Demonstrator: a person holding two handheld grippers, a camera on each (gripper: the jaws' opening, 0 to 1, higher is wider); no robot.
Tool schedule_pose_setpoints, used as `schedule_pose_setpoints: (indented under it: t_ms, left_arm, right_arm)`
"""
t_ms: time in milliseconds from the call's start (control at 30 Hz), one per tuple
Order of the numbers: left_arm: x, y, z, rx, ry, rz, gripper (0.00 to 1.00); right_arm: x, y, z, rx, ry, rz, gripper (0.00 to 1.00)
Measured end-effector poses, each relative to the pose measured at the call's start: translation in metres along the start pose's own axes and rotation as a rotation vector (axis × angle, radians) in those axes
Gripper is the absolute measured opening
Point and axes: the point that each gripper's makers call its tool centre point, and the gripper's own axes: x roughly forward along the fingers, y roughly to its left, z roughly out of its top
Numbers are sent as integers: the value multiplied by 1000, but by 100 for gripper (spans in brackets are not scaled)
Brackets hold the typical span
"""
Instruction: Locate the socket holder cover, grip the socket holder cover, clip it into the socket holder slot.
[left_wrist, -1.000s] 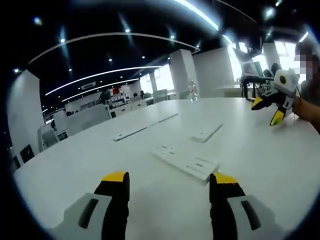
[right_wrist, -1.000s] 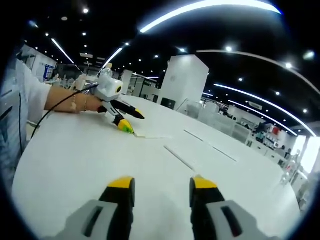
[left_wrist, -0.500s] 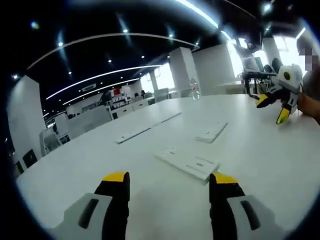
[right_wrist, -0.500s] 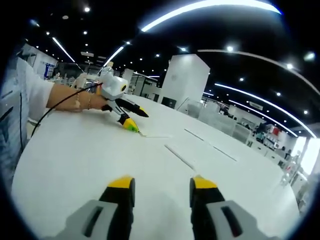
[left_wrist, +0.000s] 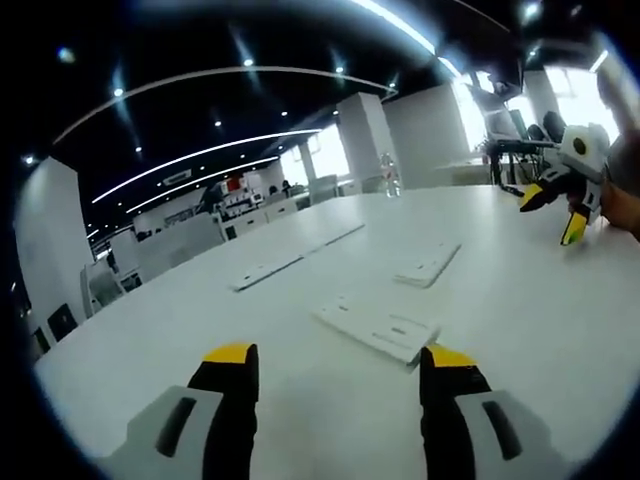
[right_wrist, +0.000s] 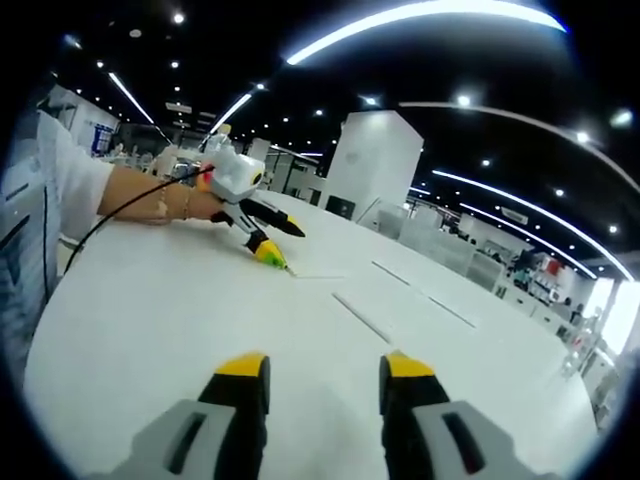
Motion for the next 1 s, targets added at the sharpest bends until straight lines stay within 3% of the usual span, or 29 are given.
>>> schedule_pose_setpoints:
  t_ms: [200, 267, 400, 700, 767, 867, 1000]
  left_arm:
    - [-3, -4, 1, -19, -9, -17, 64]
    - [-6, -6, 13, -50, -70, -28, 67]
    - [-15, -7, 26, -34, -70, -22, 66]
    - [-60, -21, 87, -103, -227, -26, 67]
    - [-75, -31, 104, -133, -299, -47, 67]
    - [-93, -41, 115, -145, -353, -52, 67]
    - [-107, -53, 117, -184, -400, -66, 67]
  right_arm:
    - [1, 1, -2, 0, 6, 9, 45]
    - [1, 0, -2, 7, 7, 7, 46]
    - [1, -2, -2, 19, 3, 6, 46]
    - [-3, -8, 4, 62, -46, 4, 46]
    - [-4, -8, 7, 72, -64, 5, 46]
    - [-5, -8, 12, 77, -91, 6, 46]
    - [-8, -10, 16, 92, -119, 0, 46]
